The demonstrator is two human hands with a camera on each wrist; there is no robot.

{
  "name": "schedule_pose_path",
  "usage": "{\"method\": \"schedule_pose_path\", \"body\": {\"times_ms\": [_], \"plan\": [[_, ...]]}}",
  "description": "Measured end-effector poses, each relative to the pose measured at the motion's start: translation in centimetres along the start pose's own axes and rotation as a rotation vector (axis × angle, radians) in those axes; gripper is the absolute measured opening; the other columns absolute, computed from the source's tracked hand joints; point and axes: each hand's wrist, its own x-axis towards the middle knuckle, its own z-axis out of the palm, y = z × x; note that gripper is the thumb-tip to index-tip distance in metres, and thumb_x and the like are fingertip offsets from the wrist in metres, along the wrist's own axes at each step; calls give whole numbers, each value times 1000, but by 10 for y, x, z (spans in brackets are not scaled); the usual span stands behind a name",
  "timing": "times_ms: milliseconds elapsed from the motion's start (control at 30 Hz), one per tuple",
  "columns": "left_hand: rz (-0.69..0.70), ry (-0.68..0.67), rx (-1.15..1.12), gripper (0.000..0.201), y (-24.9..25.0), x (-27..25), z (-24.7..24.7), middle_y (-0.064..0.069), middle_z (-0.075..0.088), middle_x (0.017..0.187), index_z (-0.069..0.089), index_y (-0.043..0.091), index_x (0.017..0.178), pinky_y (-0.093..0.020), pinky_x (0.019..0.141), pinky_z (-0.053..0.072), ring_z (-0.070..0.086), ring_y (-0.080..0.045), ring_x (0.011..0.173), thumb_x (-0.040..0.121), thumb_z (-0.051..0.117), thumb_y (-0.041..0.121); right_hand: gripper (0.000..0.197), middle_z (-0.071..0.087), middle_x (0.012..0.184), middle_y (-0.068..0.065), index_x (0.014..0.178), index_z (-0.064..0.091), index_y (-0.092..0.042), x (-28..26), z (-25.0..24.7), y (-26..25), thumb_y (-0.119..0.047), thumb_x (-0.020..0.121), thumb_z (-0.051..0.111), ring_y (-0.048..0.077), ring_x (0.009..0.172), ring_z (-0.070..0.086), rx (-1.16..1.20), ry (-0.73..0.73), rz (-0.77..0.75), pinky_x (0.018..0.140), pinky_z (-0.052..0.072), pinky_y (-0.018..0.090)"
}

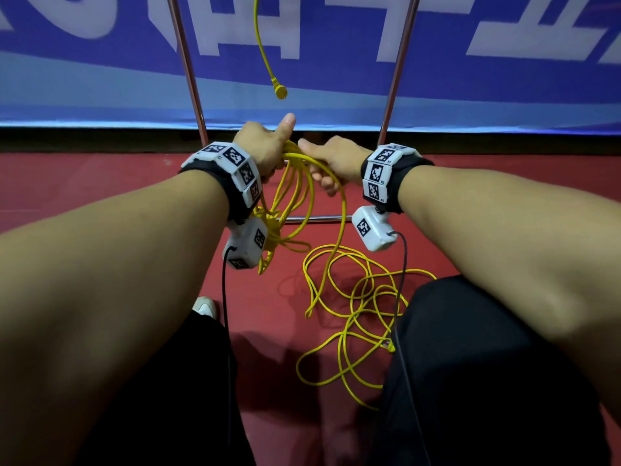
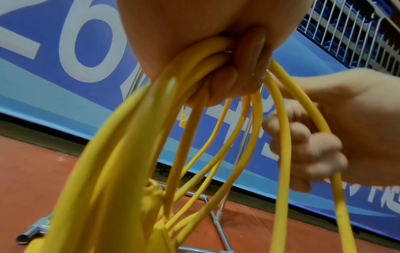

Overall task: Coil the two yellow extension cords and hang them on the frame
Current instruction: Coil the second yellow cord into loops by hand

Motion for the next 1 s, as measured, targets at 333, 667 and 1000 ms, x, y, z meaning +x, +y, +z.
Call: {"method": "schedule_pose_path", "body": {"times_ms": [333, 667, 1000], "plan": [[-58, -23, -76, 61, -11, 7, -8, -8, 61, 62, 66, 5, 86, -29, 55, 42, 49, -24, 47, 96, 47, 62, 54, 41, 45, 2, 53, 47, -16, 9, -8, 5, -53, 92, 55, 25, 47, 39, -262, 282, -46, 57, 38, 34], [-71, -23, -76, 57, -7, -1, 3, -6, 58, 59, 60, 7, 71, -23, 45, 37, 46, -21, 44, 102, 42, 51, 51, 43, 47, -2, 49, 42, -16, 8, 21, -22, -36, 95, 50, 15, 45, 37, -447, 314, -167, 49, 29, 28], [-13, 36, 50, 64, -8, 8, -6, -12, 65, 70, 69, 4, 78, -35, 61, 48, 53, -27, 53, 96, 47, 62, 56, 58, 57, 6, 62, 55, -14, 11, 9, 0, -58, 96, 50, 24, 58, 59, -108, -12, -17, 66, 47, 31]]}}
